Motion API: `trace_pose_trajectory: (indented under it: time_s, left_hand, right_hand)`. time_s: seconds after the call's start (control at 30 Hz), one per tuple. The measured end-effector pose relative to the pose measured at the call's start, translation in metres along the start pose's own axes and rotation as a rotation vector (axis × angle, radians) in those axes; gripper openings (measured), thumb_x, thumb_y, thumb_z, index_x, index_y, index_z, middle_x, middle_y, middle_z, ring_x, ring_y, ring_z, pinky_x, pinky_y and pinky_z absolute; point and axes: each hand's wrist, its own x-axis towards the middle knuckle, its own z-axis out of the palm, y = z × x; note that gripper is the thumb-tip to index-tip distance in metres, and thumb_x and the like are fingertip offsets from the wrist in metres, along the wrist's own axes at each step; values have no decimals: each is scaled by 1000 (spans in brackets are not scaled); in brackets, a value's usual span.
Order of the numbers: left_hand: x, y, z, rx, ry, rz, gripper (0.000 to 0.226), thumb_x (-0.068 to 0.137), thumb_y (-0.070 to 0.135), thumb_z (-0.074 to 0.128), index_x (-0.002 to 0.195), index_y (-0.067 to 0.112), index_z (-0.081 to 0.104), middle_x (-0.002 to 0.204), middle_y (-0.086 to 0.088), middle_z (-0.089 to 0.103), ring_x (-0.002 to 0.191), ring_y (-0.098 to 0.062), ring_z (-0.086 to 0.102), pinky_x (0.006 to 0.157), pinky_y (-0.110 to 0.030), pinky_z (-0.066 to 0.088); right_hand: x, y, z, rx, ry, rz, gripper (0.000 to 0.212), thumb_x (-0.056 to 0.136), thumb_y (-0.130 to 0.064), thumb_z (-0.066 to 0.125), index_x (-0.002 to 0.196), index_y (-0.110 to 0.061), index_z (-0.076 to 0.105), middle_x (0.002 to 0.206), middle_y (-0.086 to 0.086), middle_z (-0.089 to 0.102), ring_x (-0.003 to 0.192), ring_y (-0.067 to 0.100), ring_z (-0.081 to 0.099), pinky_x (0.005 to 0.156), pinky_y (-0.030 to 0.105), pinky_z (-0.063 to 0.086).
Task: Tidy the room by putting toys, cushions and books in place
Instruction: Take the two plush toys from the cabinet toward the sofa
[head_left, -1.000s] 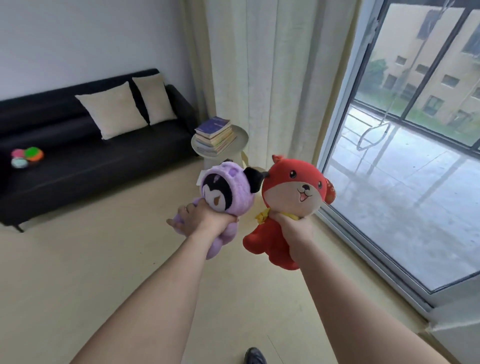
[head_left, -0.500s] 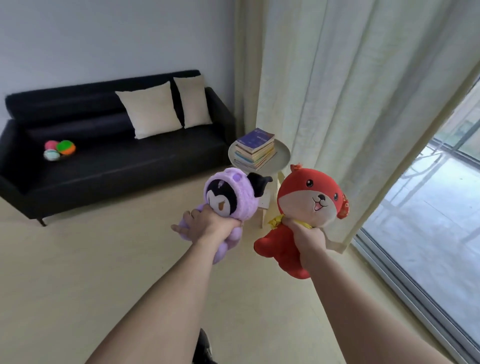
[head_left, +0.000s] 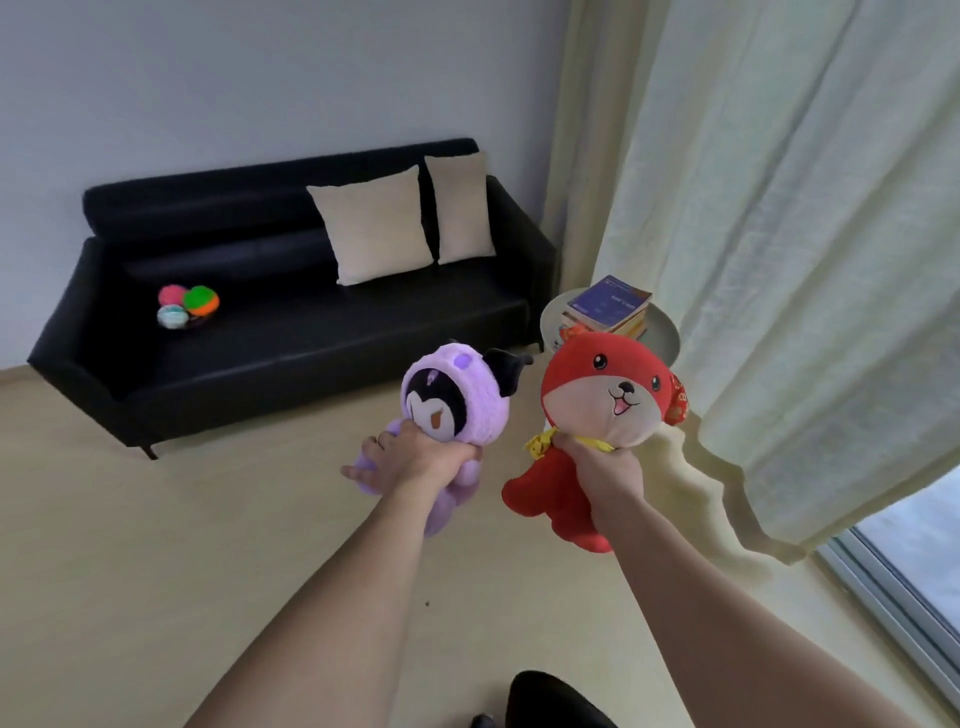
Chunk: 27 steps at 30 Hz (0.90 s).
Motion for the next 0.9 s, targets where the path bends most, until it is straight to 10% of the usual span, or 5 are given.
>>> trace_pose_trajectory:
  time_s: [0.27, 0.4, 0.53, 0.9]
  left_hand:
    - [105, 3, -67, 1, 119, 41, 60, 36, 40, 61, 94, 25, 60, 107, -1, 55, 111, -26, 41, 107, -57, 22]
    - [203, 10, -112, -45, 147, 84, 90, 47, 60, 75, 123, 17, 55, 134, -12, 50, 128, -36, 38, 109, -58, 23]
    - [260, 4, -173, 84, 198, -34, 58, 42, 46, 64, 93, 21, 55, 103, -3, 54, 112, -27, 39, 98, -51, 24]
    - [431, 14, -273, -77, 184, -78, 66, 47, 60, 65, 99, 22, 52, 108, -5, 53, 118, -30, 42, 106, -54, 26]
  right_hand:
    - [44, -40, 128, -100, -50, 26, 51, 48, -58, 74, 85, -26, 60, 82, -1, 68, 79, 25, 66, 85, 45, 55]
    - [85, -74, 230, -87, -105, 9, 46, 50, -56, 74, 82, -27, 57, 84, -3, 66, 83, 25, 64, 89, 46, 52]
    - [103, -112, 319, -78, -168, 20, 43, 52, -56, 74, 81, -27, 59, 83, -4, 66, 84, 25, 63, 89, 46, 52]
    - [152, -195, 483, -262, -189, -92, 51, 59, -60, 69, 99, -35, 48, 91, -7, 60, 92, 26, 59, 94, 51, 47]
